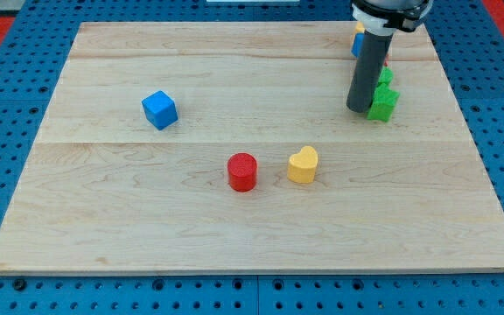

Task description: Push yellow heart closer to green star

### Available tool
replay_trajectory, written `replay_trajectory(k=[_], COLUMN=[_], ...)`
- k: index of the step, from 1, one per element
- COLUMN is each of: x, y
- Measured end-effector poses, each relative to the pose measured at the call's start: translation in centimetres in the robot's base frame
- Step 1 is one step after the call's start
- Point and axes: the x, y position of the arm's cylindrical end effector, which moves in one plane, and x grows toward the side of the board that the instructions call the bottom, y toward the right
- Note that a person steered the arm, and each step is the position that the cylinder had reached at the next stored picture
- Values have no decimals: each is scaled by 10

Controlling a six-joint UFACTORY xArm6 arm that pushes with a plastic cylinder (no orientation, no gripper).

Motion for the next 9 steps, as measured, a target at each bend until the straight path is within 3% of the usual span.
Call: replay_trajectory(k=[4, 6, 8, 9], x=[0, -12, 26, 45], y=[3, -60, -71, -105])
